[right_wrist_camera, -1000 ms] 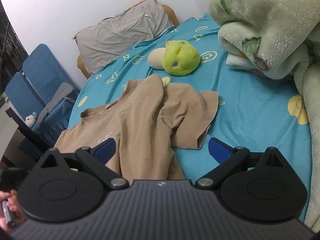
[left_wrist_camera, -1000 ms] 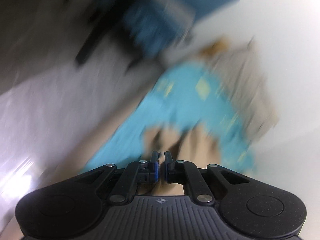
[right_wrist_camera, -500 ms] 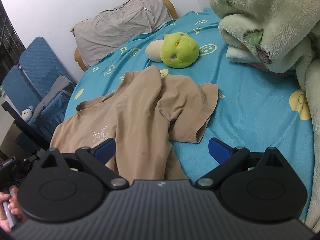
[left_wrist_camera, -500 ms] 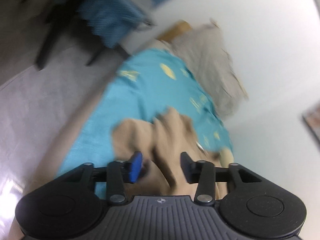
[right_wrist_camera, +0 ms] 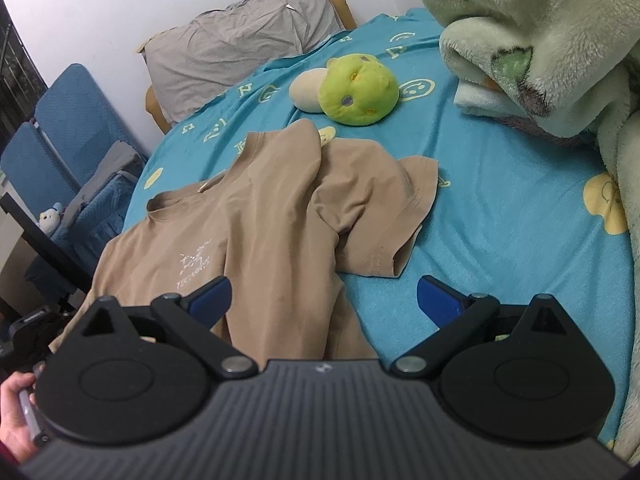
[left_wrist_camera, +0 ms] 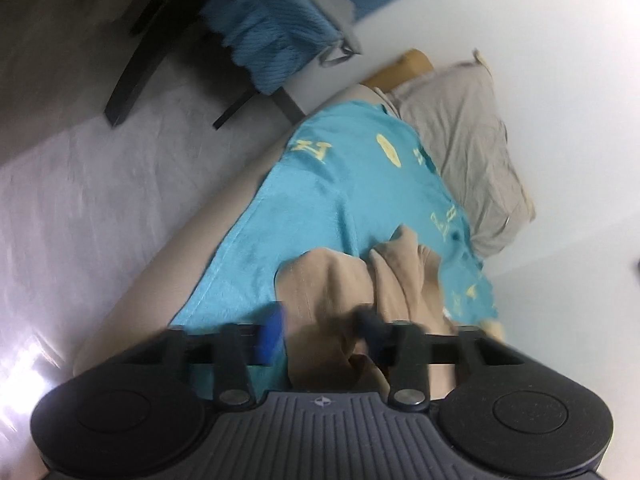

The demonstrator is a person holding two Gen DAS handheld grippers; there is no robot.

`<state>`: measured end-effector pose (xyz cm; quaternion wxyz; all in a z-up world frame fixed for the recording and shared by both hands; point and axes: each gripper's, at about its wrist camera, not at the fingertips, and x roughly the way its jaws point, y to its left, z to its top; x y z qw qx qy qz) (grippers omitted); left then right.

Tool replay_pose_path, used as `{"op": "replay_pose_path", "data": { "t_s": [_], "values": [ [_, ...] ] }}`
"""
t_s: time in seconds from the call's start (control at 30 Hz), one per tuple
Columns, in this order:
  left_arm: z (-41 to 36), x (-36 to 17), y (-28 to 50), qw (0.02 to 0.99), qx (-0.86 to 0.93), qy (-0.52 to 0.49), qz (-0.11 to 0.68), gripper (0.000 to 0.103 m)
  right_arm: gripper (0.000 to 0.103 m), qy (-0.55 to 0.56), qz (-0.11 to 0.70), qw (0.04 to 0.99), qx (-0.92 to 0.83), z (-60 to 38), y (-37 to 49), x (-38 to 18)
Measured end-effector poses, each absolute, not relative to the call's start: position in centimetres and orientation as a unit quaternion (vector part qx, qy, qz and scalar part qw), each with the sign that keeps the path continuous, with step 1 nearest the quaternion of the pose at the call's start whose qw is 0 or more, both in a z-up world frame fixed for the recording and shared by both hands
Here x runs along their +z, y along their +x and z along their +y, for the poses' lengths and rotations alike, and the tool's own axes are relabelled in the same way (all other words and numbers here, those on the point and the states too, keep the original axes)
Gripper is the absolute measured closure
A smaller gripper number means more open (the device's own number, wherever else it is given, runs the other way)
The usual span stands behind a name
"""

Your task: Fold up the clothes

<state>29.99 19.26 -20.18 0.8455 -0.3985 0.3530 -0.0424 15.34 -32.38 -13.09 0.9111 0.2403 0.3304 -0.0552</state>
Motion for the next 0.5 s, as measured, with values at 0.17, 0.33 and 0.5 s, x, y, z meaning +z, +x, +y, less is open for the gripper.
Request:
{"op": "replay_pose_path", "data": {
  "t_s": [0.17, 0.33, 0.5],
  "values": [
    [19.3, -16.3, 29.0, 0.889, -0.017, -0.359, 0.282, 0.101, 0.002, 0.239, 0.328, 0.912, -0.059, -32.5, 15.2, -13.1],
    [18.7, -10.6, 27.9, 0.946, 0.051, -0.235, 0.215, 0.098, 0.002, 0.244, 0.332, 0.910, -0.056, -32.4, 15.4, -13.3],
    [20.3, -12.4, 26.5, 0.920, 0.087, -0.280, 0.261, 0.079, 0.002, 0.240, 0.328, 0.912, -0.055, -32.1, 15.4, -13.1]
  ]
}}
